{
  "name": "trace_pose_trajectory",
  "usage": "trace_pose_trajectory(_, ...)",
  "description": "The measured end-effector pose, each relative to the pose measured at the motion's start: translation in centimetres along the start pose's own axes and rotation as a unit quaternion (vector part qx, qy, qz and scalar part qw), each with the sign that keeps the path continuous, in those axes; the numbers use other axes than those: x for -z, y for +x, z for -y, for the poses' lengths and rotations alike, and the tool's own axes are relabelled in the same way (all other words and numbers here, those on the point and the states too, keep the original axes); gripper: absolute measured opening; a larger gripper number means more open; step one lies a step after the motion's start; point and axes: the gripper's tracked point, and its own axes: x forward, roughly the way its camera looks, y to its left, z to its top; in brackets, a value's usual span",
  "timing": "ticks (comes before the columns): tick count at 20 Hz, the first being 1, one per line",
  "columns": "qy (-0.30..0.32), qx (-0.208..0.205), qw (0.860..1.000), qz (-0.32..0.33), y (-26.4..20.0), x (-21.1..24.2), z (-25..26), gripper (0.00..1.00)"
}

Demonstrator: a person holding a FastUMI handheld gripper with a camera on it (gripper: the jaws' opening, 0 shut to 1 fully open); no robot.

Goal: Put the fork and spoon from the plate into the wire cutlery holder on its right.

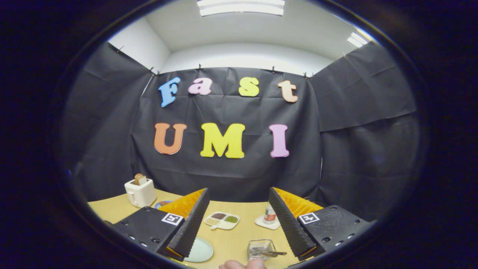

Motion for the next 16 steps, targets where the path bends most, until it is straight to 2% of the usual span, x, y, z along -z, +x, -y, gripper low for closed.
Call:
trace_pose_trajectory(5, 0.041, -0.006, 0.999, -0.017, -1.1, 2.2, -1.2, 0.95)
trace_pose_trajectory(8, 0.019, 0.011, 1.0, -0.005, -0.8, 2.8, -0.9, 0.96)
trace_pose_trajectory(10, 0.011, 0.006, 1.0, -0.003, -1.1, 3.2, -1.9, 0.96)
trace_pose_trajectory(13, 0.029, -0.027, 0.999, -0.013, -1.5, 3.8, -3.6, 0.96)
trace_pose_trajectory(16, 0.037, -0.023, 0.999, -0.011, -1.3, 3.7, -2.9, 0.96)
